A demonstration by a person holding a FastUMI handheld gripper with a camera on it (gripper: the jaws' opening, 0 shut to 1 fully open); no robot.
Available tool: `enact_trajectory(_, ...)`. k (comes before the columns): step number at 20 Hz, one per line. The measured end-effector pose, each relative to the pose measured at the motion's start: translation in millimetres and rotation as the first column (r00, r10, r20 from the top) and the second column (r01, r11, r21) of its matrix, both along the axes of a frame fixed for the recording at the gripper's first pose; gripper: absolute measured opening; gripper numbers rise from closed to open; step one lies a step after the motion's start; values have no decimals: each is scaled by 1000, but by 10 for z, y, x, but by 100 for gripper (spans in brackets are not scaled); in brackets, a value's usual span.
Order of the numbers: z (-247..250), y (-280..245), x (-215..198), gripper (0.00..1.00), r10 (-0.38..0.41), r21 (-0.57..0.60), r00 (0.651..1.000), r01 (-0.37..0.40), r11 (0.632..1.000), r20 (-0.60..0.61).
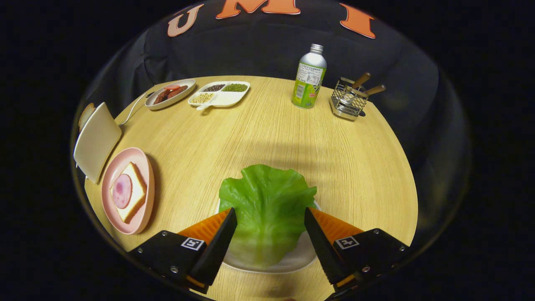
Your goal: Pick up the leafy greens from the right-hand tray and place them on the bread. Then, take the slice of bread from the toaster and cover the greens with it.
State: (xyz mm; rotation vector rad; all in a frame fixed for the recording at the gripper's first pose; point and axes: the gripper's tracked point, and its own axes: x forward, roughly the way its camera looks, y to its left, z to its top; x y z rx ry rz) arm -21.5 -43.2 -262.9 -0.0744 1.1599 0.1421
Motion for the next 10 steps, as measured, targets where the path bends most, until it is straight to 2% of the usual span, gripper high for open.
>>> enact_trajectory(7,-68,34,-18,96,-4,25,1000,5,1000,-24)
enact_trajectory(9,-81,86,-35,92,-20,69,999,22,997,-39)
enact_trajectory(10,-81,77,-32,85,-29,76,999,32,997,-38)
